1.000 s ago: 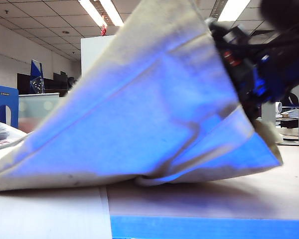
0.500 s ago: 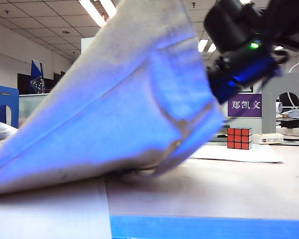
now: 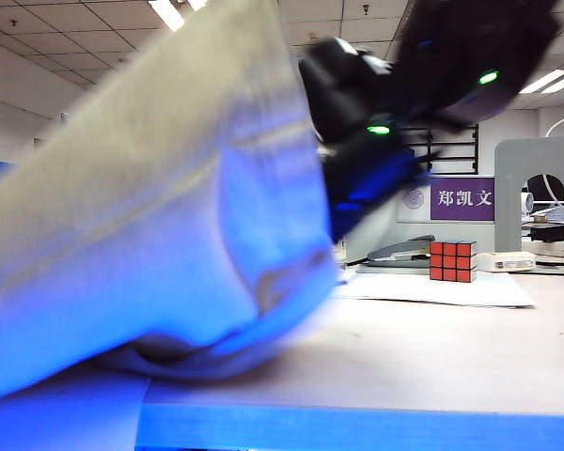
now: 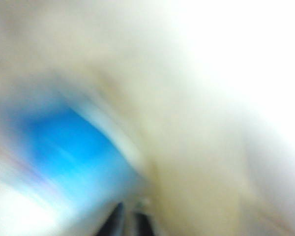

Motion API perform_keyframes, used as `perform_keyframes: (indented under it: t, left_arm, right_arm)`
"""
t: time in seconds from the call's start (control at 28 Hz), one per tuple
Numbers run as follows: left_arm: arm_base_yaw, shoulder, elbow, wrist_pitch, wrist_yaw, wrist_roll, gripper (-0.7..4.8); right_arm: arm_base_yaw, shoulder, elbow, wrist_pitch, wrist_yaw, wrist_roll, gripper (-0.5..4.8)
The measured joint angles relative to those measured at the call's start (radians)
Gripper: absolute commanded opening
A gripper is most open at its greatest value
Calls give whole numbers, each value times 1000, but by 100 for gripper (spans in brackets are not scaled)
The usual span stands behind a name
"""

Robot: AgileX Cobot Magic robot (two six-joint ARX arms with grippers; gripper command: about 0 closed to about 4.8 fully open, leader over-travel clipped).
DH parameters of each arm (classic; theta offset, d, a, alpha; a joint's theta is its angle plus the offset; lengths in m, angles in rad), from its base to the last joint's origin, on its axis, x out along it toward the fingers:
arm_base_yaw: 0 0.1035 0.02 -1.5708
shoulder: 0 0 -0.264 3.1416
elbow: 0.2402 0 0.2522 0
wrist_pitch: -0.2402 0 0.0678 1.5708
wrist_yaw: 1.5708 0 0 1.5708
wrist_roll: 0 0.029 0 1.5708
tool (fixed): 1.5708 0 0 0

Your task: Take the glasses case out of the canvas bag and put it on the table.

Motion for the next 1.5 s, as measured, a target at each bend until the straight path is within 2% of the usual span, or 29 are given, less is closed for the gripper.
perform_keyframes:
  t: [0.07,0.14,0.18,0.25,0.29,0.36,0.39,0.46,0.57,0.68,0.82,0.93,1.04,1.11,1.14,1.25,1.29,1.36,1.43,1.5]
  left_arm:
    - [177,0,-1,-29,-133,44,-6]
    - [286,0,-1,-17,-257,47,-6]
    - [328,0,-1,5,-311,43,-6]
    - [332,0,-1,33,-219,11,-6]
    - [330,0,0,38,-156,7,-6]
    - [299,0,0,50,-62,2,-6]
    - [266,-1,0,55,-51,1,-6]
    - [229,-1,-1,60,-24,2,-6]
    - [216,-8,0,90,-14,1,-6]
    - [198,-9,0,97,27,0,-6]
    - [162,-26,0,104,83,-43,-6]
    - [95,-37,0,105,238,-61,-6]
    - [4,-42,0,100,274,-69,-5]
    - [-52,-44,0,92,274,-69,-5]
    - [-82,-44,-1,86,272,-69,-5]
    - [-146,-43,-1,60,237,-69,-5]
    - [-161,-44,-2,25,231,-69,-5]
    - [-161,-44,-5,-27,229,-69,-5]
    - [-163,-44,-5,-67,228,-69,-5]
    - [-198,-44,-6,-72,221,-69,-5]
  right_arm:
    - [-117,-143,-16,-119,17,4,49]
    - [-186,-238,-5,-113,17,18,49]
    - [-224,-295,-11,-161,17,19,49]
    - [-227,-332,-12,-178,-5,21,50]
    - [-227,-332,-12,-179,-59,22,51]
    - [-216,-329,-14,-195,-216,23,63]
    - [-187,-330,-14,-207,-251,23,98]
    - [-143,-330,-14,-260,-282,12,118]
    - [-142,-329,-21,-373,-277,-23,117]
    - [-126,-328,-39,-386,-281,-31,117]
    - [-132,-327,-47,-347,-367,-52,118]
    - [-121,-324,-46,-254,-433,-57,123]
    - [-119,-318,-45,-228,-452,-59,219]
    - [-93,-285,-46,-233,-455,-58,222]
    - [-75,-268,-50,-234,-455,-58,225]
    - [21,-230,-54,-247,-453,-58,292]
    - [101,-224,-55,-236,-398,-58,313]
    - [151,-224,-55,-174,-315,-59,328]
    - [207,-223,-54,-89,-192,-55,385]
    - [253,-181,-54,-13,-103,-36,479]
